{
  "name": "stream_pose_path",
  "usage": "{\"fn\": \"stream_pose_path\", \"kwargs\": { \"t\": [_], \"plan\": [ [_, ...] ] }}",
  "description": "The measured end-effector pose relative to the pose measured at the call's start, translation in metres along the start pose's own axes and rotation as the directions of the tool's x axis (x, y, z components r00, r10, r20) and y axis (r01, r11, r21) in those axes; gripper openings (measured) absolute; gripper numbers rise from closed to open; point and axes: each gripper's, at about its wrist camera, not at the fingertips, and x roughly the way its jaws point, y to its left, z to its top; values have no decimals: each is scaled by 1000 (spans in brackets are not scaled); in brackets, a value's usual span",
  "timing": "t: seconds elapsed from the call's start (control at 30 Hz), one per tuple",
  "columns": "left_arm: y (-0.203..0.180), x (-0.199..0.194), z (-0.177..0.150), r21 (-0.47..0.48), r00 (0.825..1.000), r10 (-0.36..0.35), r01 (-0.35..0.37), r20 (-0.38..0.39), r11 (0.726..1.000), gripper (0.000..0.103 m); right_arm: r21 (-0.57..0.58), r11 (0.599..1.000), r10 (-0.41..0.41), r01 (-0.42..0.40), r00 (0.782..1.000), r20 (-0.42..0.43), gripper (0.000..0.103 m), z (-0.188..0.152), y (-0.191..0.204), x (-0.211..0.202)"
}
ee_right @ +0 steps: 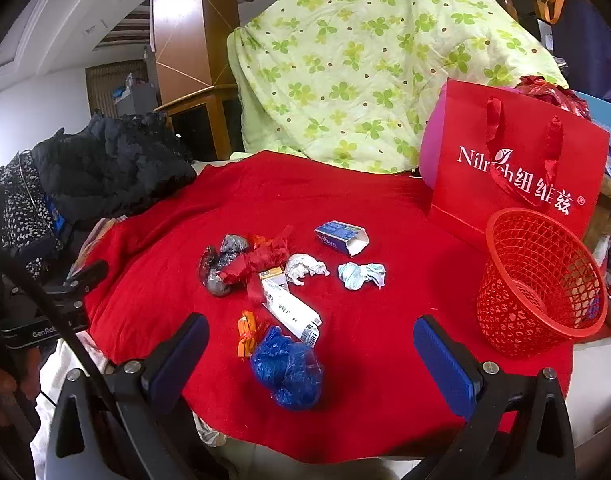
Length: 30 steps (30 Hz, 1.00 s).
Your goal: Collect trash
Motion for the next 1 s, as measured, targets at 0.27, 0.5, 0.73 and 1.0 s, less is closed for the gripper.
{"fn": "stream_pose_path", "kwargs": {
  "t": [0.27, 0.5, 0.73, 1.0],
  "plan": [
    [-3, 8, -2, 12, 1000, -1, 1, -10, 1000, 103, 13, 1000, 17, -17, 999, -47, 103, -5, -1, 12],
    [-5, 14, -2, 20, 1000, -1, 2, -21, 1000, 103, 32, 999, 35, -33, 998, -59, 103, -7, -3, 18],
    [-8, 19, -5, 23, 999, -9, 10, -34, 1000, 103, 27, 999, 24, -23, 998, -61, 102, -11, -6, 25],
    [-9, 33, -13, 16, 997, -18, 19, -72, 1000, 103, 70, 996, 63, -57, 993, -98, 96, -19, -11, 42]
  ]
}}
